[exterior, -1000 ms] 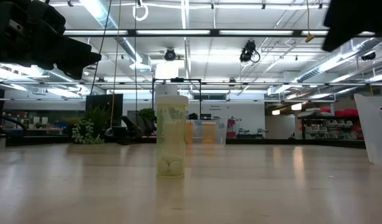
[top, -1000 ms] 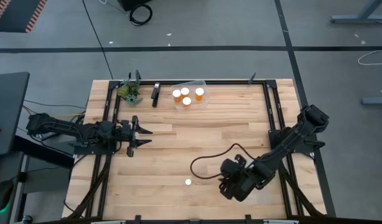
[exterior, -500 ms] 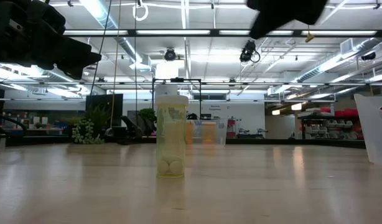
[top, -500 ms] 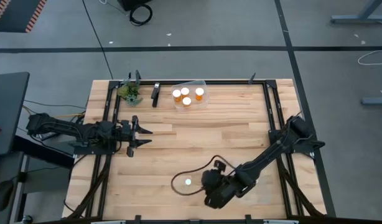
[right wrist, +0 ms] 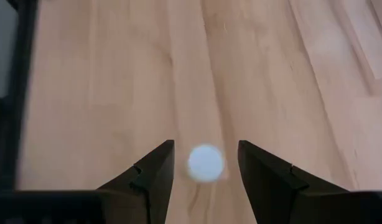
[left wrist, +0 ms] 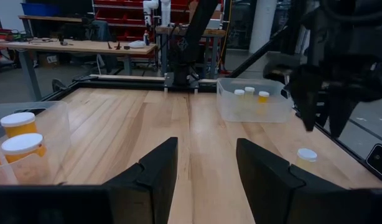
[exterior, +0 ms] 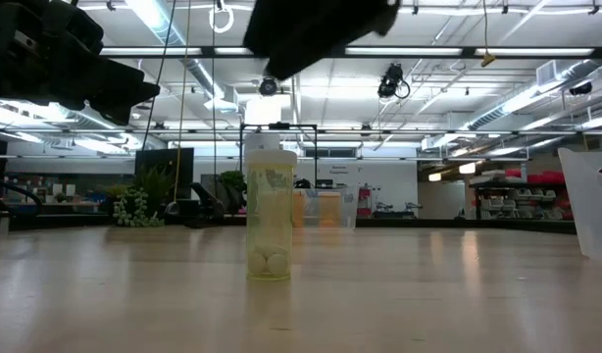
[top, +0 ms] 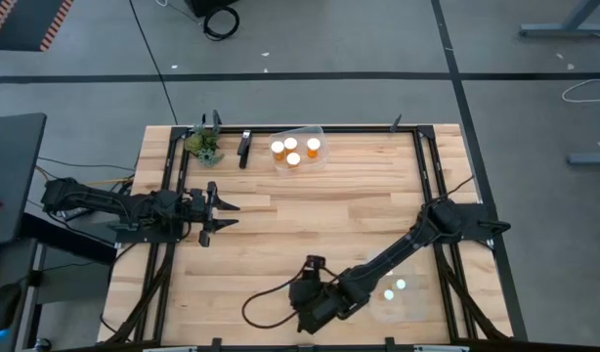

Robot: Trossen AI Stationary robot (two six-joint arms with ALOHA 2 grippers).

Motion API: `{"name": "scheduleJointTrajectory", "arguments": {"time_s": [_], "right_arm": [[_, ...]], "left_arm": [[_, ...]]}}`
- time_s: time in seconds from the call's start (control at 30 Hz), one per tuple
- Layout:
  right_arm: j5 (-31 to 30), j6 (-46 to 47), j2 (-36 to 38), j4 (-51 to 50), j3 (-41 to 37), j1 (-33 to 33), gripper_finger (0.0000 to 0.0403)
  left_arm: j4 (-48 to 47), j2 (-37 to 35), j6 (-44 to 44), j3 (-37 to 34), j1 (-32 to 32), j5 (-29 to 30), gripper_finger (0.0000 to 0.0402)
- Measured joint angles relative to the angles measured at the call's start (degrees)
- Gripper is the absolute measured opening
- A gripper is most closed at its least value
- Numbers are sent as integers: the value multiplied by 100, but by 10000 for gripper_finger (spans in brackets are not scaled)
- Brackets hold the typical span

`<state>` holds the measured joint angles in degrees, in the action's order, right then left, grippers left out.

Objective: Pick and place medicine bottles into bin by pill shape (circle, oval)
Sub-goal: Put the small transparent pill bottle into the bottom transparent bin

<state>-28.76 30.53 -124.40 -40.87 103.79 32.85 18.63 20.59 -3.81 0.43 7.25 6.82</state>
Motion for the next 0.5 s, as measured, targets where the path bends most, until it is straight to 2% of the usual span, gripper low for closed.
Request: {"name": "scheduleJointTrajectory", "arguments": {"time_s": [0.2, 0.5], "right_arm": [[196, -500, -170, 262, -6, -238, 184], [500, -705, -163, 528, -104, -347, 184]], "left_arm": [[-4, 1, -2, 0, 1, -1, 172], [-4, 1, 0, -2, -1, -1, 172]]}}
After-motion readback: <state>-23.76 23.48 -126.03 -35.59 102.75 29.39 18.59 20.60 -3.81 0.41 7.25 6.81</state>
